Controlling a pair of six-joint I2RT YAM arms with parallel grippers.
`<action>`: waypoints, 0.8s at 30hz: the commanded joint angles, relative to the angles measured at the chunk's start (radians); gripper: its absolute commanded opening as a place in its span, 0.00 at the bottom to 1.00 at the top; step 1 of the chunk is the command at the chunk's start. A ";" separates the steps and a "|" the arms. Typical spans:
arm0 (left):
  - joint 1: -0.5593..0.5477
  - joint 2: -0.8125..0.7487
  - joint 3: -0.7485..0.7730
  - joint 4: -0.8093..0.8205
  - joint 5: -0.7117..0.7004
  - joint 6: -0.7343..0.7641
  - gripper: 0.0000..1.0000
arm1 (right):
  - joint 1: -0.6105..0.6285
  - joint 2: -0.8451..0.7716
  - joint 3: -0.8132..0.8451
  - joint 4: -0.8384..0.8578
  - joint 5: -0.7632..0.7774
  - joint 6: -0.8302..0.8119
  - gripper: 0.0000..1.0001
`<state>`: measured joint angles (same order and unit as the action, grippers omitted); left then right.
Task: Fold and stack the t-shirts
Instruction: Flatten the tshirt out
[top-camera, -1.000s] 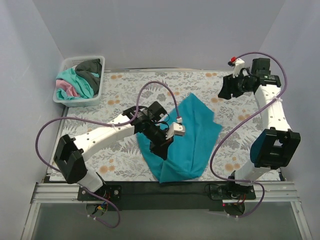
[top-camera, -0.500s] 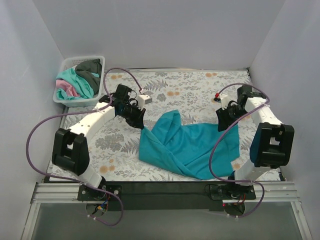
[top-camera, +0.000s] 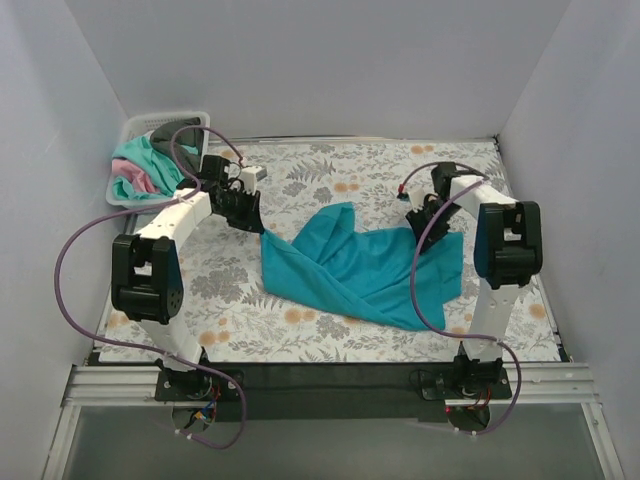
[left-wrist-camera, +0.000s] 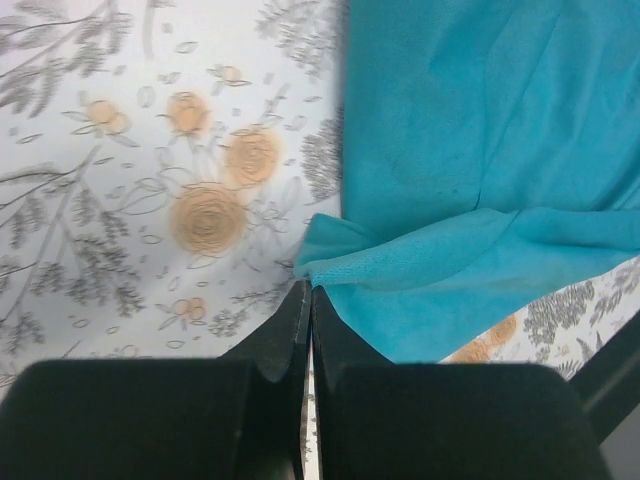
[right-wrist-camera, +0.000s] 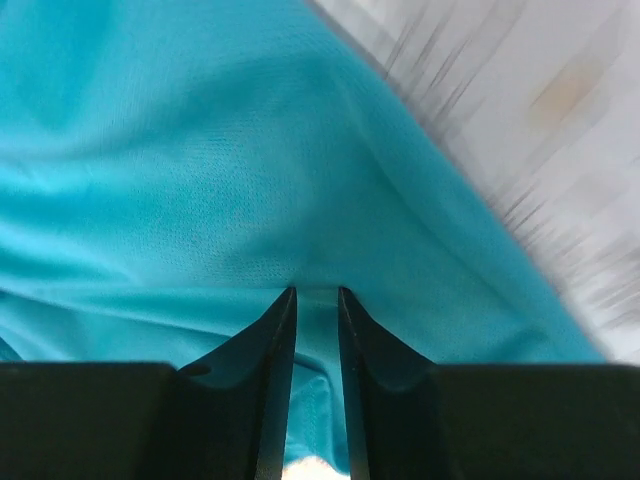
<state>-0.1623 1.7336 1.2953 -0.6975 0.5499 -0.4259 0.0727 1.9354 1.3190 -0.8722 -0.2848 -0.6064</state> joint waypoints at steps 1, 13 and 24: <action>0.061 0.030 0.054 0.047 -0.021 -0.056 0.00 | 0.038 0.181 0.256 0.137 0.044 0.094 0.26; 0.107 0.124 0.177 0.049 -0.008 -0.096 0.00 | -0.049 -0.065 0.293 -0.031 -0.145 0.068 0.53; 0.107 0.093 0.141 0.052 0.012 -0.100 0.00 | -0.123 -0.237 -0.136 0.008 -0.221 0.034 0.47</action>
<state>-0.0544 1.8736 1.4464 -0.6575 0.5407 -0.5259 -0.0612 1.7073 1.2232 -0.8886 -0.4576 -0.5560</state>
